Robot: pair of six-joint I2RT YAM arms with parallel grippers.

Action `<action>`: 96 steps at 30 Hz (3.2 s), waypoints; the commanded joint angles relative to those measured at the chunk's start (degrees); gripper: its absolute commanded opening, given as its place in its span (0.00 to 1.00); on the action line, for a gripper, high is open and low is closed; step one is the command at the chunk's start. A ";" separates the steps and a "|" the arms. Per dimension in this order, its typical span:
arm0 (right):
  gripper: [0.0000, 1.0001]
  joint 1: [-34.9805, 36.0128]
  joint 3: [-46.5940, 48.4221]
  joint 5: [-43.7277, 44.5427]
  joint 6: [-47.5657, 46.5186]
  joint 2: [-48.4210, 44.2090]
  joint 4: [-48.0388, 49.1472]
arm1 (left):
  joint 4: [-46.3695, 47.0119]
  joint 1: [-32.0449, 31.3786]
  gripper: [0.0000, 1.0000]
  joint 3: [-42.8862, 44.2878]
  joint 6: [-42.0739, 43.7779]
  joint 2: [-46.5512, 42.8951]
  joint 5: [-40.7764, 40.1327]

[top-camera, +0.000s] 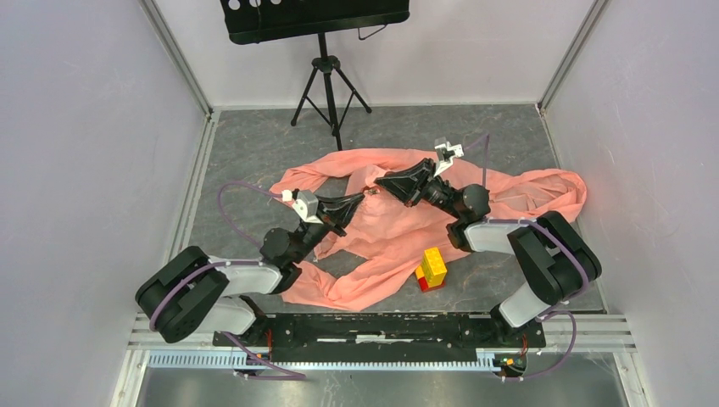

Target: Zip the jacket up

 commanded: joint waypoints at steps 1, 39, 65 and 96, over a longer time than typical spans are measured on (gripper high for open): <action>0.00 0.45 1.71 1.57 -0.97 -2.14 27.46 | 4.55 0.22 0.02 2.16 -2.73 -1.74 1.19; 0.00 -6.91 -9.06 2.94 1.01 -3.36 27.38 | -76.54 -16.38 0.34 23.68 -16.69 7.96 -8.29; 0.00 -8.87 -8.66 1.54 2.86 -1.75 27.41 | -111.47 -25.55 0.61 46.58 17.67 19.49 -21.68; 0.00 -10.36 -9.04 1.11 4.20 -1.88 27.45 | -100.04 -26.16 0.50 45.18 22.87 20.62 -19.30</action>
